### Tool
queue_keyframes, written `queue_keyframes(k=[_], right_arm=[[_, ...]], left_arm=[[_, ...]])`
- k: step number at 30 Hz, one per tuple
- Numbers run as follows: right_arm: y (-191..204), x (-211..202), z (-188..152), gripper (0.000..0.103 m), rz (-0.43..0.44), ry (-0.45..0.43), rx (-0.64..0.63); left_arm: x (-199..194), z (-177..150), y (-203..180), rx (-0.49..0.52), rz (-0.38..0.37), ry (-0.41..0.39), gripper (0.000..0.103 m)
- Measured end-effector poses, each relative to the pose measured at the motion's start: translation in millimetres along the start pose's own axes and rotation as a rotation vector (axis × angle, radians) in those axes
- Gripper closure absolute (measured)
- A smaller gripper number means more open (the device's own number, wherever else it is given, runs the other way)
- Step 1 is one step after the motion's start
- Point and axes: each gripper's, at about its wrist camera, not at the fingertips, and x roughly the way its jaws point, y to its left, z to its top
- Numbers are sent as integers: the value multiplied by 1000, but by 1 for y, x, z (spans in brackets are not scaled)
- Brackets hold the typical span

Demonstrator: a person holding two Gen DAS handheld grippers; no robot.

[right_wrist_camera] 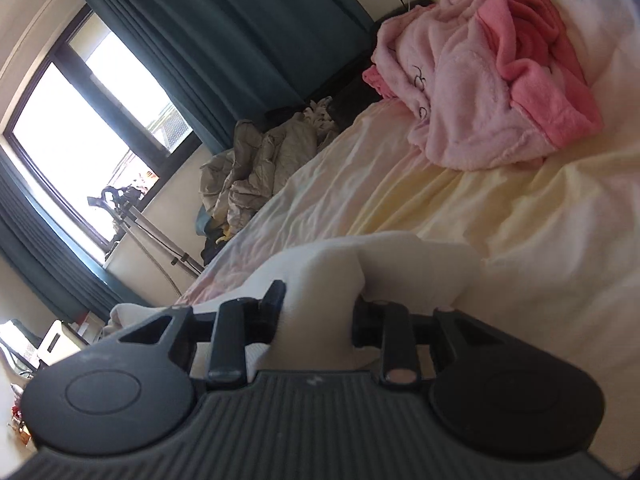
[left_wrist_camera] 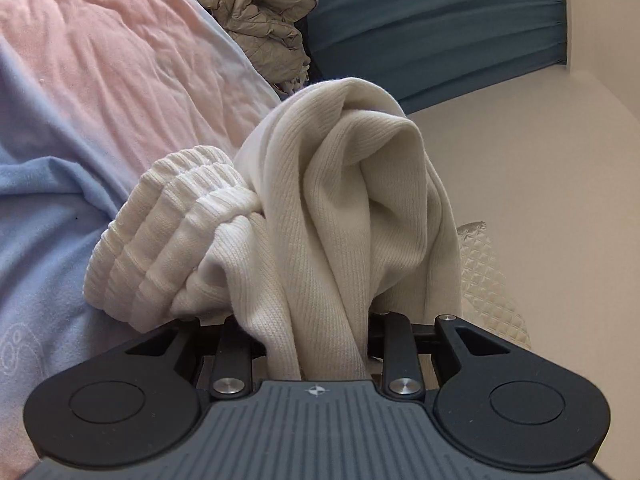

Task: Fold clothes
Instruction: 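Lower the sweatpants onto the bedspread and open both grippers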

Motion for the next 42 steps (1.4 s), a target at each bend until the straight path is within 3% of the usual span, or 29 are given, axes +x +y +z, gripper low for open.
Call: queue_keyframes(k=[4,7,10,12,16,19,22,29,34,42], right_arm=[[-23,13,-47,70,-54,80,15],[-27,17,-62,68,-72,62,48],[-25,13,-60,67,-80,74,87],[-14,4,-52,60,-132,89,76],[18,-19,-38,58,-242,94,-38],[44,-40,-31,58,-272,70,-119],[75,-61,-24,58,-251,33,-176],[170,-106,-26,58,-156,-29,-319],[236,-129,-47,59,-73,-50,-413],[322,-131,-108,59,63,-23,-531]], left_arm=[[-2,-11,23,32,-4,28,71],[-10,-22,23,96,14,35,69],[-20,-19,19,108,49,57,60],[-32,-14,12,148,84,65,54],[-57,-5,-8,286,165,91,43],[-92,-8,-41,426,225,77,38],[-123,-7,-70,564,252,31,32],[-241,-8,-138,702,314,-85,28],[-314,0,-153,772,385,-158,28],[-405,-5,-152,851,512,-247,28]])
